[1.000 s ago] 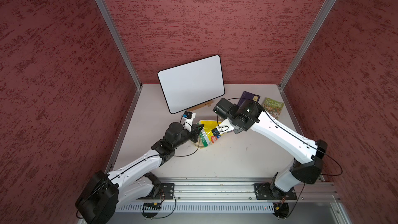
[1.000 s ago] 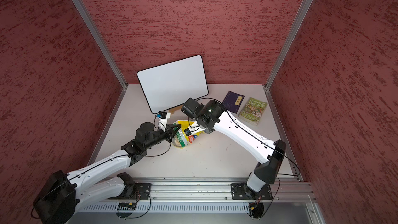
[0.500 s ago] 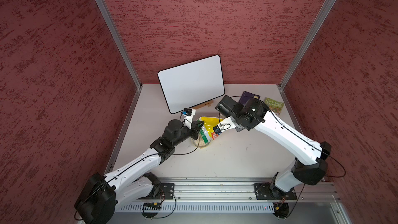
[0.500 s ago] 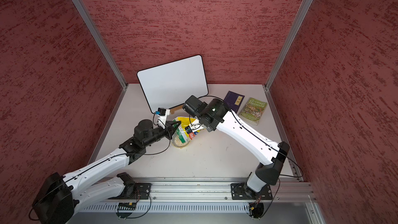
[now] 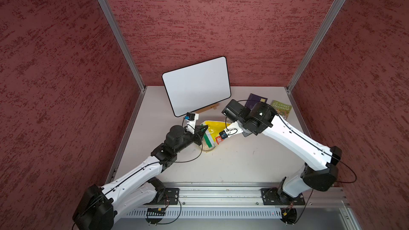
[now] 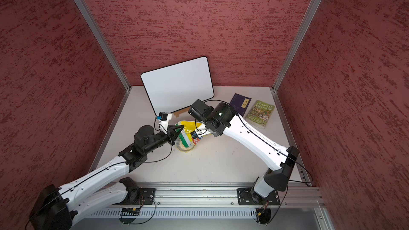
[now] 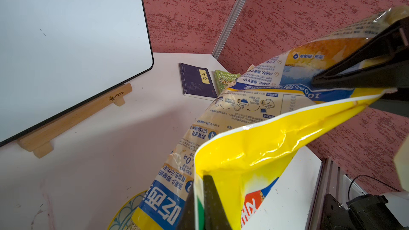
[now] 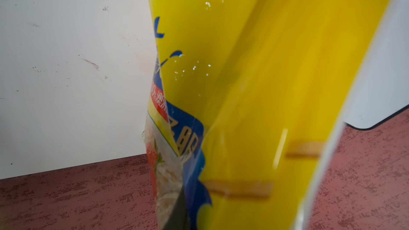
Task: Pour the oats into the breakfast bowl
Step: Pour the oats into the bowl.
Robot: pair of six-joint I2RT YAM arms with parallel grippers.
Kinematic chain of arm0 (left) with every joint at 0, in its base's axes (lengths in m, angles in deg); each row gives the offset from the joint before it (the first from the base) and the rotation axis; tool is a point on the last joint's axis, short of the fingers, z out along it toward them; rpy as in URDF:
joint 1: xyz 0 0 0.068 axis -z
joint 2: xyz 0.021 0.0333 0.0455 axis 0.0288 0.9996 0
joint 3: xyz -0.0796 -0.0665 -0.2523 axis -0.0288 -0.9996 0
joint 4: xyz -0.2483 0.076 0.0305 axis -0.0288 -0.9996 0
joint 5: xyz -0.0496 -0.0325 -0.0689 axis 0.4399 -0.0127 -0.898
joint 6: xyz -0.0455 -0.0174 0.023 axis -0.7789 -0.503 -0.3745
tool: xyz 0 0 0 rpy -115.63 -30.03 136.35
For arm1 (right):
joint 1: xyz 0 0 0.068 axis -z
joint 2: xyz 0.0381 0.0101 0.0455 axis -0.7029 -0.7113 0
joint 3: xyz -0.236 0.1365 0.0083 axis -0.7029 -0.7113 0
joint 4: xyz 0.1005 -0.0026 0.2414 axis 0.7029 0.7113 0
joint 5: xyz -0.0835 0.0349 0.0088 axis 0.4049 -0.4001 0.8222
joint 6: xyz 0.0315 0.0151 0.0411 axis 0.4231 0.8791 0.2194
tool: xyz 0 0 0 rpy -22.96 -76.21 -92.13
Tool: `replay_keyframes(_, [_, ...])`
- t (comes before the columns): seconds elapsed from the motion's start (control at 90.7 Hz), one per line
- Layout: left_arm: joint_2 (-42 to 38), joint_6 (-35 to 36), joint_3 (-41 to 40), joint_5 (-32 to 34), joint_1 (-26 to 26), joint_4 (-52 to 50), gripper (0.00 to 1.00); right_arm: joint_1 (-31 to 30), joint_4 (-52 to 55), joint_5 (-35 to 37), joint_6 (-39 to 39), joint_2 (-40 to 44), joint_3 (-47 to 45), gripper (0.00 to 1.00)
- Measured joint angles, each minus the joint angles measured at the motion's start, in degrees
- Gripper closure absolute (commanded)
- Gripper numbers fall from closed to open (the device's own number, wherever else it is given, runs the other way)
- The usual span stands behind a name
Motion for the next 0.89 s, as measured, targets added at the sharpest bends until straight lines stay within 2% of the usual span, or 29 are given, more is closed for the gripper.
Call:
replay_keyframes(0.452, [-1.53, 2.49, 3.06, 0.48, -0.02, -4.79, 1.0, 0.04, -0.11, -0.2, 0.52, 0.98, -0.42, 1.0])
replay_keyframes(0.893, [2.62, 0.74, 0.76, -1.73, 0.26, -0.22, 1.0, 0.11, -1.51, -0.87, 0.81, 2.62, -4.46, 1.0])
